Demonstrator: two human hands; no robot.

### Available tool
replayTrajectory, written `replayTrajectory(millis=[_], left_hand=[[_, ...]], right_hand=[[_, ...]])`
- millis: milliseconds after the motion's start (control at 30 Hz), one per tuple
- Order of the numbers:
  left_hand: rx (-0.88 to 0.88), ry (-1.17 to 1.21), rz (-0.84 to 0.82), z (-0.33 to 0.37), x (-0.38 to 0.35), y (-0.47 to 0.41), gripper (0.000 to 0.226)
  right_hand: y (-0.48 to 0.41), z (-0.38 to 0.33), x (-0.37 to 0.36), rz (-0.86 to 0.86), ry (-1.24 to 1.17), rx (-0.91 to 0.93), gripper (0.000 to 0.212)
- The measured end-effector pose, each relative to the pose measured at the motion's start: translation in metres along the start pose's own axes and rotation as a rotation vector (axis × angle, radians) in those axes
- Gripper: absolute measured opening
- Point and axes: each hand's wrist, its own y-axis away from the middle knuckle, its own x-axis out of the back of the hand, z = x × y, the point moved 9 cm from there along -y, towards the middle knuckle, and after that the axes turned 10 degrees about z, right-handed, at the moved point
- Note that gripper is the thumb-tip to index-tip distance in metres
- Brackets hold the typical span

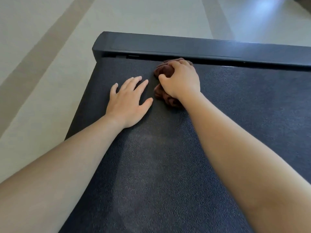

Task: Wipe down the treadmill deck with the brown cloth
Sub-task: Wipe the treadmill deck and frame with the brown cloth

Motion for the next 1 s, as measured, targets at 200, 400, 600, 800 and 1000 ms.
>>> replayTrajectory(millis=[200,400,600,800,1000], left_hand=[[0.024,0.027,0.009,-0.001,0.002,-0.003,0.054],[0.080,-0.005,-0.013,0.006,0.014,0.031,0.054],[0.120,0.013,-0.038,0.027,0.045,0.135,0.051],[0.107,0.006,-0.117,0.036,0.064,0.212,0.053],[0.085,0.003,-0.092,0.033,0.072,0.226,0.050]], right_hand=[[0.028,0.002,0.011,-0.092,0.073,0.053,0.057],[0.135,0.006,0.046,-0.090,-0.001,0.157,0.053],[0.222,0.001,0.080,-0.132,-0.066,0.268,0.053],[0.280,-0.002,0.103,-0.204,-0.100,0.354,0.054],[0.297,-0.007,0.102,-0.205,-0.066,0.361,0.058]])
